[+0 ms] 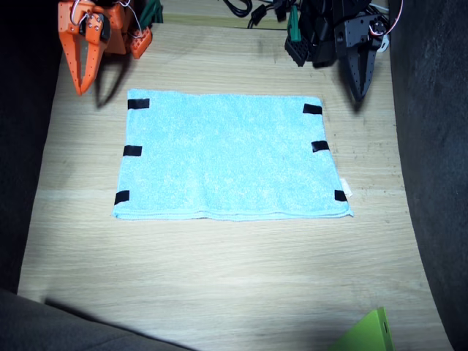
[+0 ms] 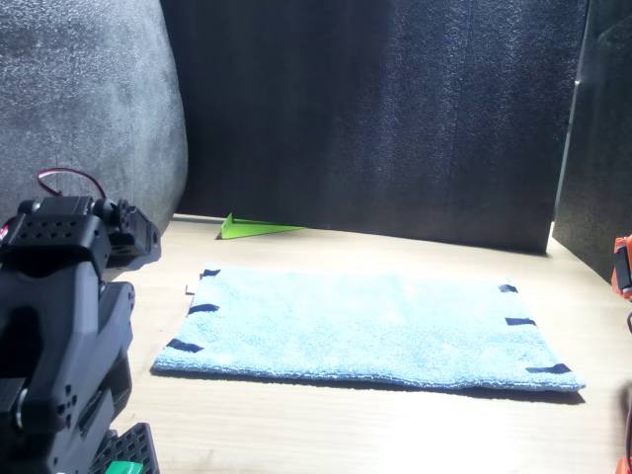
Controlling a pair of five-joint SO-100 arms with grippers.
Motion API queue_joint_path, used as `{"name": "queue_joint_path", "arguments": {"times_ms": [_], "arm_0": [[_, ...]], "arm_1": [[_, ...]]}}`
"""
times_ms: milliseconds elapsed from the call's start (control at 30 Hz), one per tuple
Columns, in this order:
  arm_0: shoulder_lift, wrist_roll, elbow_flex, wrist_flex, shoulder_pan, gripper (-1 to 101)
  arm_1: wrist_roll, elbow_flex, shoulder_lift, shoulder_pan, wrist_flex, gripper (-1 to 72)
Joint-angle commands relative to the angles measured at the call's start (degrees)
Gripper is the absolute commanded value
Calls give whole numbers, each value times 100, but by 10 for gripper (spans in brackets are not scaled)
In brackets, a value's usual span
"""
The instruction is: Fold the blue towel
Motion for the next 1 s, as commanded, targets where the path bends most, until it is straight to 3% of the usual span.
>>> {"name": "queue_joint_path", "arguments": {"times_ms": [0,133,300,733,867,967], "arm_0": [[53,352,202,-466,853,-3],[53,352,202,-466,844,-3],[53,299,202,-466,888,-3],[53,527,185,-396,756,-3],[-105,615,-281,-97,448,-4],[-1283,545,-1301,-132,149,-4]], "arm_1": [[-97,246,70,-870,-888,-1],[9,246,70,-352,-914,-1],[-18,229,70,-686,-826,-1],[-229,158,70,-466,-835,-1],[-316,-448,-123,-360,-694,-1],[-404,-1582,-1626,-334,-694,0]]}}
